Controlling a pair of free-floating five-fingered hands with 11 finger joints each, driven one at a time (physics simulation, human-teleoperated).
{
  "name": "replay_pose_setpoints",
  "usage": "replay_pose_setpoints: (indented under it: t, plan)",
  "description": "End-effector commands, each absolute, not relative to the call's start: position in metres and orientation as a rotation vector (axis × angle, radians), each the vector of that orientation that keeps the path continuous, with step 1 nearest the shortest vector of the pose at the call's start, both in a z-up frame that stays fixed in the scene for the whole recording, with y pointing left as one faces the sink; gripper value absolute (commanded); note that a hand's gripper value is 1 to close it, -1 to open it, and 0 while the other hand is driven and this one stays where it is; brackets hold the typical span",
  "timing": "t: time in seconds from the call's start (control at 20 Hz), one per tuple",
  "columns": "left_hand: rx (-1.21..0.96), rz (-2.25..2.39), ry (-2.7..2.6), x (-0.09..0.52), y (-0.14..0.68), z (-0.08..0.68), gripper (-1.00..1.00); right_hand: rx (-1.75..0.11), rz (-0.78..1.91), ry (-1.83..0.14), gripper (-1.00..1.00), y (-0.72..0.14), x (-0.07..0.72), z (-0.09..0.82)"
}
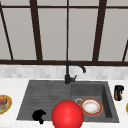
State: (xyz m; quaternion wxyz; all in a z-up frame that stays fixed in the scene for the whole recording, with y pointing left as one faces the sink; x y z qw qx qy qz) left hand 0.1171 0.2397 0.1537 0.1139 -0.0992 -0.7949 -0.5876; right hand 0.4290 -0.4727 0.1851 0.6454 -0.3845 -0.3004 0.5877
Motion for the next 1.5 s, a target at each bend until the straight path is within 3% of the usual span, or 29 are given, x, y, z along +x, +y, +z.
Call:
replay_pose_setpoints:
  t: [0.0,0.65,1.45]
  plan:
    - [-0.291,-1.723,-2.331,0.117,0.24,0.154,0.0,-0.844,1.285,-0.708,1.0,-0.458,0.429,0.202]
    - [-0.291,-1.723,-2.331,0.117,0.24,0.154,0.0,-0.863,1.31,-0.723,1.0,-0.366,0.432,0.221]
    - [-0.291,-1.723,-2.331,0.117,0.24,0.154,0.0,-0.843,1.28,-0.77,1.0,-0.241,0.438,0.172]
